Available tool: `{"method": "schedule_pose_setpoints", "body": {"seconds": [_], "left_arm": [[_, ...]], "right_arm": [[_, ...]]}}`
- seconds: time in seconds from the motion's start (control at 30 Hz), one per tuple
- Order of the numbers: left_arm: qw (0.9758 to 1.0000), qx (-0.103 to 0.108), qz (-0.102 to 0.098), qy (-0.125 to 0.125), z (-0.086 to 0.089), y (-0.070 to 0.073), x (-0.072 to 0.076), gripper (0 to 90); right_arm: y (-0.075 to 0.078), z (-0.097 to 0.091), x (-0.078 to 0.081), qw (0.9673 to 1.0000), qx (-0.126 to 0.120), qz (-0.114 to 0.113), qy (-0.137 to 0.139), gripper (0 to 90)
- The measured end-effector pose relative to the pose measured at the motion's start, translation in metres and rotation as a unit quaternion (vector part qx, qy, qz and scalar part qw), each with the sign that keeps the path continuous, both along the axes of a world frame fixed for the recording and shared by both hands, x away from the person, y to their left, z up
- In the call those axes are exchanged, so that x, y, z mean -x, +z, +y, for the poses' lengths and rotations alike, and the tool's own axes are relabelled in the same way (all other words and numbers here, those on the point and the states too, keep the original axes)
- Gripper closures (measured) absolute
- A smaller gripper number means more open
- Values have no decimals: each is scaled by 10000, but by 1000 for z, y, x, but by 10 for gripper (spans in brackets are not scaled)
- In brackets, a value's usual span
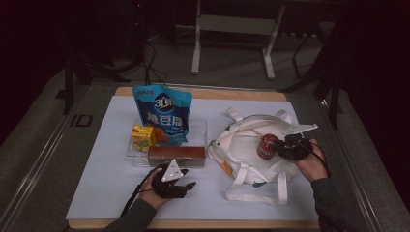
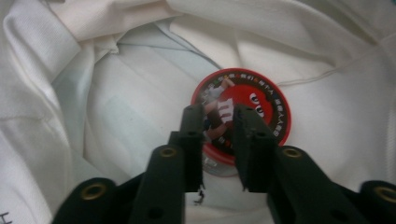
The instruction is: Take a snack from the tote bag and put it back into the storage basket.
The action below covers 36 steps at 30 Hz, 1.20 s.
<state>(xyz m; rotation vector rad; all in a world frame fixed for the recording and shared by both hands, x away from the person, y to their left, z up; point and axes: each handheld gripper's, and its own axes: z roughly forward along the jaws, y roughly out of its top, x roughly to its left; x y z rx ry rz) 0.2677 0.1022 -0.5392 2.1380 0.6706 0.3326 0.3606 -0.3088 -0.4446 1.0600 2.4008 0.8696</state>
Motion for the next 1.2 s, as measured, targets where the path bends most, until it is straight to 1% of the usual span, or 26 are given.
{"method": "schedule_pose_setpoints", "body": {"seconds": [0.07,0.17,0.33,0.5,0.6,0.67,0.73,0.83,1.0,1.13,1.2], "left_arm": [[10000,2,0,-1,0,0,0,447],[10000,2,0,-3,0,0,0,446],[10000,2,-1,-6,0,0,0,446],[10000,-2,1,-9,0,0,0,446],[10000,3,1,-9,0,0,0,446],[10000,6,4,-6,0,0,0,446],[10000,9,7,-8,0,0,0,446],[10000,7,8,-8,0,0,0,445],[10000,6,5,-8,0,0,0,445],[10000,-3,5,-12,0,0,0,444],[10000,-1,3,-11,0,0,0,444]], "right_arm": [[2,0,-3,10000,9,-7,-55,666],[3,1,-6,9999,10,9,-132,620],[4,2,-14,9993,-23,106,-346,543],[5,6,-19,9991,49,142,-389,475],[5,8,-23,9987,51,229,-452,407],[4,9,-25,9982,24,345,-485,367],[3,10,-28,9978,56,382,-538,337],[1,12,-31,9971,93,474,-593,301],[-2,14,-36,9958,180,637,-627,271],[-3,16,-38,9954,175,670,-655,245],[-3,18,-40,9944,254,730,-721,228]]}}
